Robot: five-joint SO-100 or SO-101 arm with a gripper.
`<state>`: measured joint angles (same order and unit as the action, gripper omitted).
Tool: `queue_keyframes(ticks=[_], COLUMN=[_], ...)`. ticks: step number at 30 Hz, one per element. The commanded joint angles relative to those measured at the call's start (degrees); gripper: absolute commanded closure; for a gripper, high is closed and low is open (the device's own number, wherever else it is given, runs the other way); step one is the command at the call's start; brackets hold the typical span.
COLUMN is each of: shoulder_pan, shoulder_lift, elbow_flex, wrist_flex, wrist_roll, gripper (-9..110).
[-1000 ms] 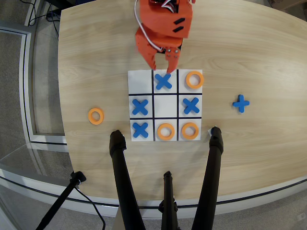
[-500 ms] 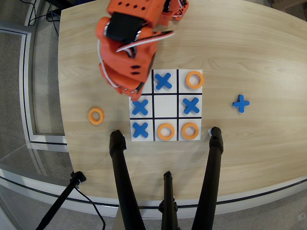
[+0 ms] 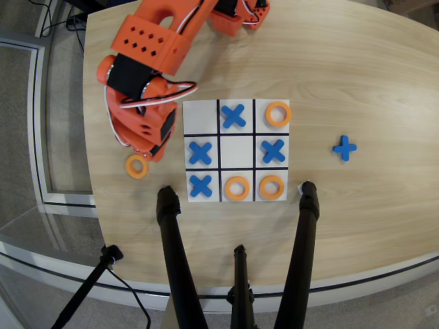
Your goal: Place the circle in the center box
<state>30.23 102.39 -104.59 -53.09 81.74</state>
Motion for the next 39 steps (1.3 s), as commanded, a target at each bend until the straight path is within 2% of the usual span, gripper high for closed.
queue_keyframes(ticks=[1, 23, 31, 39], shoulder_pan=[0.35, 3.78, 4.13, 3.78], shoulder_lift=[-2.55, -42.71, -50.98, -52.65], elbow_flex=[4.75, 40.08, 48.87, 49.31], wrist_flex=[0.7, 0.44, -5.45, -7.21], wrist_roll=[0.35, -0.35, -0.18, -0.53], gripper=[90, 90, 90, 90])
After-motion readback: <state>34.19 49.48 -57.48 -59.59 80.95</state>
